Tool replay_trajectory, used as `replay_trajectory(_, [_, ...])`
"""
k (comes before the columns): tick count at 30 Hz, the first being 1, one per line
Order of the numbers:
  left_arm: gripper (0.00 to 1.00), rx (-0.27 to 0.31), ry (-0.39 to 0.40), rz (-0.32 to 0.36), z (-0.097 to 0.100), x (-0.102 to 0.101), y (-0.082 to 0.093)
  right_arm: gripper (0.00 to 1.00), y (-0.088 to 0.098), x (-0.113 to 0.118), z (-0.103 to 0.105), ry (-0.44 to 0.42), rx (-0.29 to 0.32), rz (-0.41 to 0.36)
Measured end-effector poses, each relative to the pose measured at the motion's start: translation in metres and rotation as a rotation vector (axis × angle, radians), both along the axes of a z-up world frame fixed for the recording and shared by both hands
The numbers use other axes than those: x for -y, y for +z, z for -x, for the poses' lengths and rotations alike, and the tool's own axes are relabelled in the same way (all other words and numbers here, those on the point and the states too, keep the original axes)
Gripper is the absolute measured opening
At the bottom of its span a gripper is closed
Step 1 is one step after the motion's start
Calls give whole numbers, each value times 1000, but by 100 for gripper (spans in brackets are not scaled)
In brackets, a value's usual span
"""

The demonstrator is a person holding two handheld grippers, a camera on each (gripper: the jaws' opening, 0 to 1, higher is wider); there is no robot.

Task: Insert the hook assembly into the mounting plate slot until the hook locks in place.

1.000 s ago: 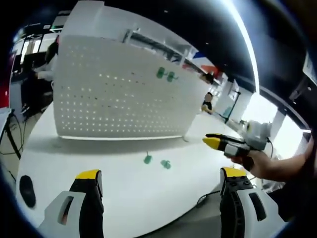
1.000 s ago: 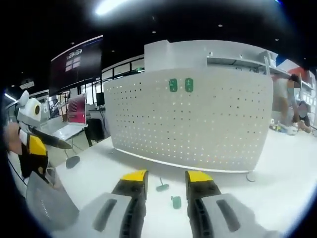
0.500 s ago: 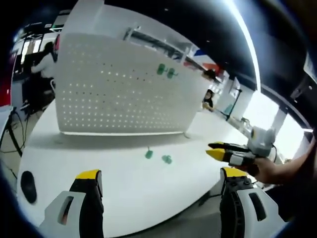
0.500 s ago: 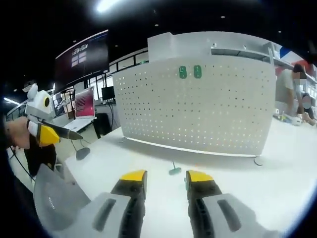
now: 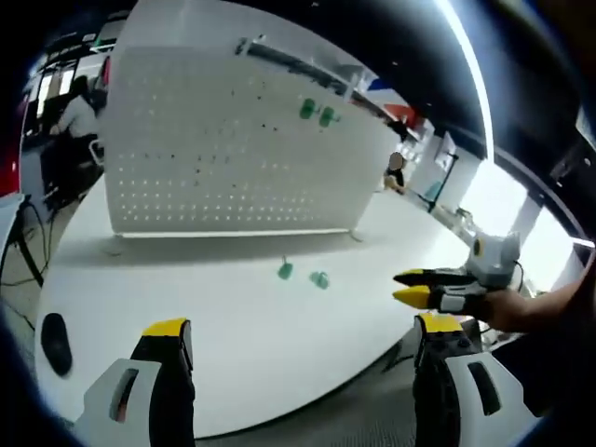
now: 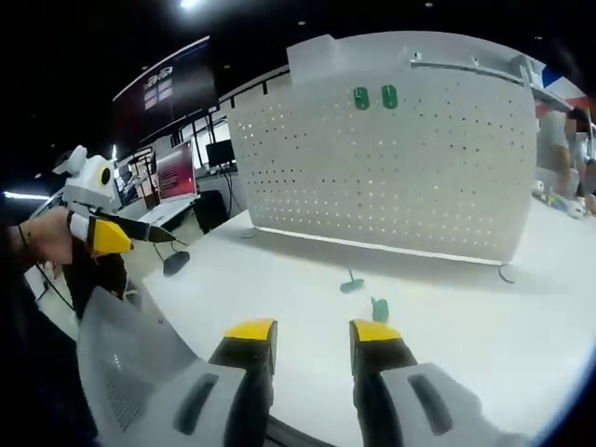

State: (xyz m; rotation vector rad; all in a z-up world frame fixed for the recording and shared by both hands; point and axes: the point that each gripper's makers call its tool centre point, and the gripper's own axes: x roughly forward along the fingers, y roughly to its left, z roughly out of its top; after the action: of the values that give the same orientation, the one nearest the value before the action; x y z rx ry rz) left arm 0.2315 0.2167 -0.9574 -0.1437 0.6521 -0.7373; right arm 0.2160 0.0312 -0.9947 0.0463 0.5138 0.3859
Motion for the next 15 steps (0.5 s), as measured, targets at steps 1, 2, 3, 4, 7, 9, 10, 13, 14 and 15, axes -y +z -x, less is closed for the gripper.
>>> replay_trajectory(1, [99,-2,-3,-5,0,0,-1,29,-2,1,-1,2,-6,2])
replay_trajectory(2, [99,-6,-4,-10,0,-1,-3,29,-4,1,-3,2,-13,0])
replay_trajectory(3, [99,-10,-6,-11,0,-2,-4,29,-6,2,-6,-1,-19,-2])
replay_trajectory(4, [99,-12,-6,-10,-1,-2,-4,29,-8,3,-8,-2,-23,-2])
replay_trajectory(7, [99,-17,-5,-7,-2,-3,-6,29,-15,3,-21,-3,-29,8])
replay_trajectory(9, [99,-19,-5,-9,-4,-4,-7,29,-20,2,-31,-9,-30,6])
replay_trajectory(10, [99,-21,-5,-11,-4,-4,-8,29,-22,2,-35,-13,-32,5])
replay_trajectory(13, [99,-26,-4,-17,-7,-5,-9,27,-27,1,-49,-27,-18,23])
replay_trajectory(14, [98,-27,-4,-20,-8,-6,-9,27,-28,0,-53,-30,-19,21])
replay_trajectory(15, [98,-28,-3,-23,-10,-8,-10,27,-29,-2,-59,-37,-17,15])
